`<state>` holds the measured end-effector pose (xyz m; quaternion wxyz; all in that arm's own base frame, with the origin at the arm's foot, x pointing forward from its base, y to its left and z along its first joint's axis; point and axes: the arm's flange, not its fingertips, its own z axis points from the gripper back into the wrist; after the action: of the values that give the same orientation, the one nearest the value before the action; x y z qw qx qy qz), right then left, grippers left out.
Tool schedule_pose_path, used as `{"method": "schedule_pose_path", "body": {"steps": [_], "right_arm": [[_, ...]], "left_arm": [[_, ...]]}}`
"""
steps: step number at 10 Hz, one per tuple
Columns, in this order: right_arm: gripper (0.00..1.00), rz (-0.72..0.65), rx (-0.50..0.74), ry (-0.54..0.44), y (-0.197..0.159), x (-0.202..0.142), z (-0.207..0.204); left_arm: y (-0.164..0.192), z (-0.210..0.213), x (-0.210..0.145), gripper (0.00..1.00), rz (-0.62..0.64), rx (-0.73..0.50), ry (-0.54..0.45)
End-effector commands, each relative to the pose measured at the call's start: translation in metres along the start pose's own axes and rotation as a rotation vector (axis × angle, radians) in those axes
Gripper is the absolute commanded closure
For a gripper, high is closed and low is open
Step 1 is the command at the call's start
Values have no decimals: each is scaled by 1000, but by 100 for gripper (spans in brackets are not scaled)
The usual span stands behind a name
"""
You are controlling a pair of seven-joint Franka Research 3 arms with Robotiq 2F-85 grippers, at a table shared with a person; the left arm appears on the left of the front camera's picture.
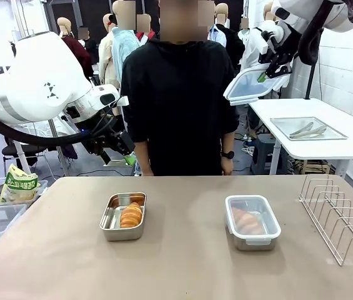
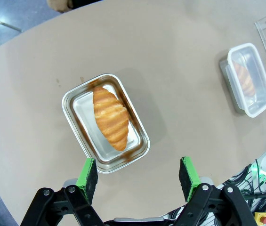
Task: Place the bread in airtight containers.
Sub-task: Pick up one Airtight Container lid and hand it to the human, then release when the human grabs the Airtight Container lid.
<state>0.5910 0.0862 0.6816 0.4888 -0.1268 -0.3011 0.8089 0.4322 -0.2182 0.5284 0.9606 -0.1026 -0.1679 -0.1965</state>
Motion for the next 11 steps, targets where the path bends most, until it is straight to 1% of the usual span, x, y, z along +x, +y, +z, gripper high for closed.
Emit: {"method": "schedule_pose_path", "body": {"steps": [1,11], "right_arm": [[100,-11,-4,3,0,0,1],[100,-11,-4,3,0,0,1]], "left_arm": [[1,1,-1,10,5,10,0],[1,1,-1,10,5,10,0]]}}
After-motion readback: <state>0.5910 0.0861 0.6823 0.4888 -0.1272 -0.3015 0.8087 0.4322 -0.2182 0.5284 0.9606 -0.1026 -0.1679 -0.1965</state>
